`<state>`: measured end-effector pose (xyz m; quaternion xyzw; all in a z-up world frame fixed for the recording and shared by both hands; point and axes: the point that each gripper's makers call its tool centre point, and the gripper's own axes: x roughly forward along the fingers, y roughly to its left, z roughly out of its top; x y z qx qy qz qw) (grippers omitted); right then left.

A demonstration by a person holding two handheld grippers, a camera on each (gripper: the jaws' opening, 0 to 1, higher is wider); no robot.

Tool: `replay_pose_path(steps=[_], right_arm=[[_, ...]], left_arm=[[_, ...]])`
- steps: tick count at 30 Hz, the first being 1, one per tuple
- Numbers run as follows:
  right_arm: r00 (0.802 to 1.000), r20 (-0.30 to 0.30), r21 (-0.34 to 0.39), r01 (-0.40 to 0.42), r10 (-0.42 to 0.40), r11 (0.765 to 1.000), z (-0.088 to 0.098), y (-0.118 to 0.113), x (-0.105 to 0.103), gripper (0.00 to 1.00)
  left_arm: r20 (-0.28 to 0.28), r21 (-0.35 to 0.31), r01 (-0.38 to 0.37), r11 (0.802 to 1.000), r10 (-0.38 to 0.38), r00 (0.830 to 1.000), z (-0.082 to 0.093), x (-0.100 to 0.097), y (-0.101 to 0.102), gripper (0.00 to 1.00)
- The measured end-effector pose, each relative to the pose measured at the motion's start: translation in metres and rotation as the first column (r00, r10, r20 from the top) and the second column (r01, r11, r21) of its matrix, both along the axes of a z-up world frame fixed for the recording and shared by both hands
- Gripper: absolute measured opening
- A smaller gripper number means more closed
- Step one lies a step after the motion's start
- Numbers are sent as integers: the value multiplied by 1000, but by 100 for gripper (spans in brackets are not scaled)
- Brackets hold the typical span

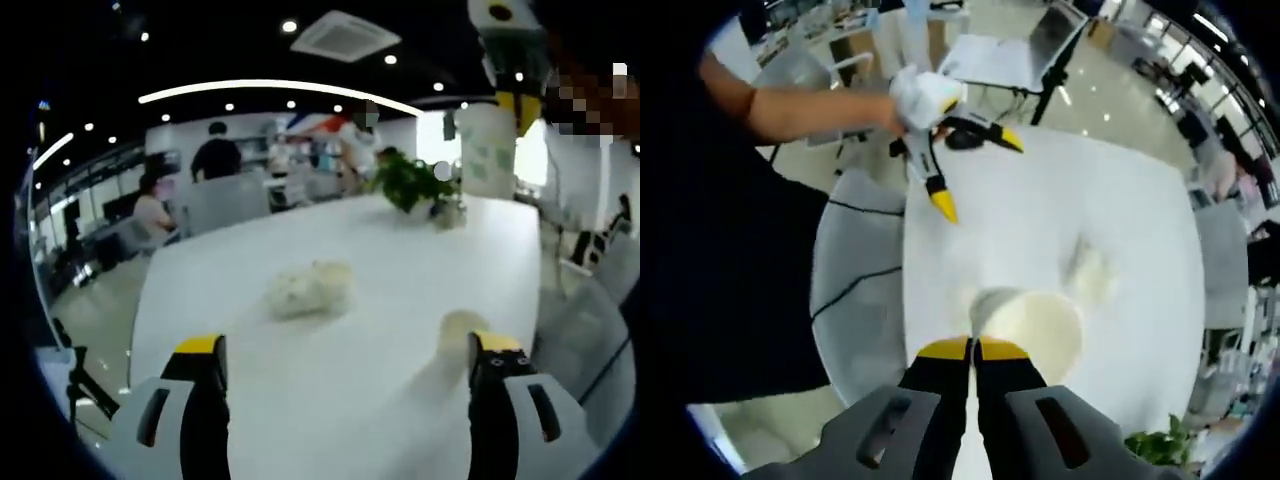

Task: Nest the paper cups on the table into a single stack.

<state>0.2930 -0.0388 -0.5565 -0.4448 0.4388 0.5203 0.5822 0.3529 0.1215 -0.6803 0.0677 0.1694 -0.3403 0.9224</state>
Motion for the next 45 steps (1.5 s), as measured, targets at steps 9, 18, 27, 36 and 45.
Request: replay_pose_path(steps=[9, 18, 27, 36, 45], right_arm=[[999, -42, -16, 21, -21, 1000, -5, -1, -2, 0], [998, -50, -5, 44, -44, 999, -3, 1, -1, 0], [999, -32, -46, 38, -40, 998, -16, 2, -1, 0], [998, -47, -69, 43, -46, 997, -35, 1, -2, 0], [997, -61, -69, 43, -47, 997, -53, 6, -2, 0]], left_arm=[[-28, -22, -21, 1000, 21, 999, -9, -2, 5, 98], [-52, -51, -37, 998, 34, 998, -13, -7, 7, 98], [-50, -27, -25, 999, 24, 998, -13, -10, 6, 98], [-46, -26, -22, 999, 21, 999, -16, -13, 4, 98], [-10, -9, 5, 1000, -5, 1000, -20, -15, 2, 98]])
